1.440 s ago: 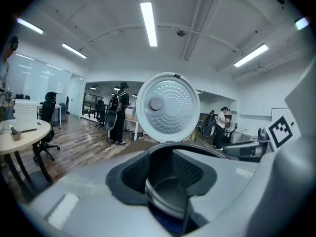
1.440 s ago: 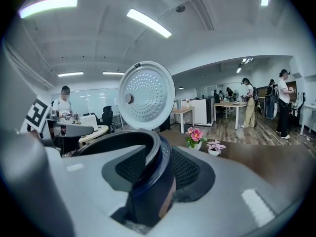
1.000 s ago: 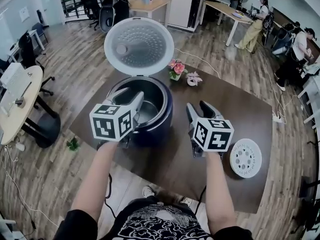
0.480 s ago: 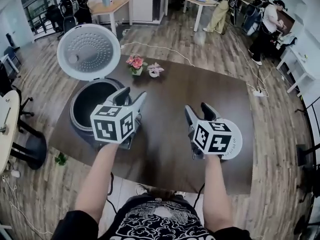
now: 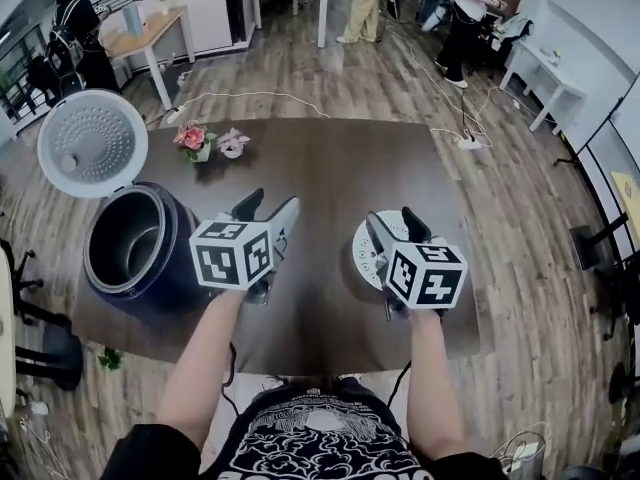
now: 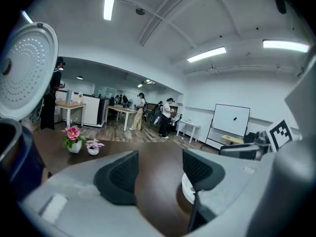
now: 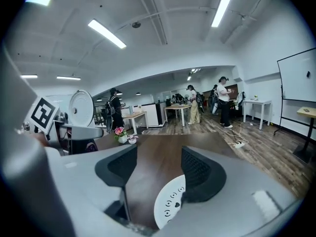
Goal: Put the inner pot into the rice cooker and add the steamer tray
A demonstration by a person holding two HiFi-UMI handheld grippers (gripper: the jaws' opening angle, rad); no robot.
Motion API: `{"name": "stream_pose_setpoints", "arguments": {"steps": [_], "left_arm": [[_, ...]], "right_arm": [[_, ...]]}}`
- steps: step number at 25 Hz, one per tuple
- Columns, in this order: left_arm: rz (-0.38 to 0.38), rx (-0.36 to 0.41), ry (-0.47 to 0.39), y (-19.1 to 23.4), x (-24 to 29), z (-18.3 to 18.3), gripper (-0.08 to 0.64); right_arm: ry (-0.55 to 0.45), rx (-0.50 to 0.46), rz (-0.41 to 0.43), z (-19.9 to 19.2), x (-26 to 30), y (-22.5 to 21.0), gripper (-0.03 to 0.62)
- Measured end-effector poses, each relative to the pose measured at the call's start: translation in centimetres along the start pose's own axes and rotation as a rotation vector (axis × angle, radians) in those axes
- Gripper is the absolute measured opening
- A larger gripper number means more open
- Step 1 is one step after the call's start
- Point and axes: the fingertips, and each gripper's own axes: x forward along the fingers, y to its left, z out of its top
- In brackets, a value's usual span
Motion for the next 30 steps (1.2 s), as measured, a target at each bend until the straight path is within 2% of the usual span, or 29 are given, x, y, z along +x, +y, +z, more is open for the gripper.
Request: {"name": "stream_pose_setpoints", "arguments": {"steps": [6, 15, 19, 30], "left_arm": [[-0.087, -0.027, 0.049, -5.1, 3.8, -2.9, 0.286], [-0.158, -0.056, 0.153, -10.2, 8.0, -7.9, 0.295], [-0.141, -0.081, 0.204, -11.3, 8.9, -10.5, 0.295], [-0.071, -0.215, 0.314, -12.5, 11.7, -16.3, 0.295]], "right_arm": [[0.003, 0.049, -0.072, -1.3, -2.7, -6.0, 0.287], [0.055, 0.113, -0.096, -4.8, -4.9, -12.5, 0.302], [0.104, 0.133, -0.072, -7.0, -5.0, -14.6, 0.302], [0.238, 0.178, -0.008, -12.5, -2.8, -19.1, 0.301]]}}
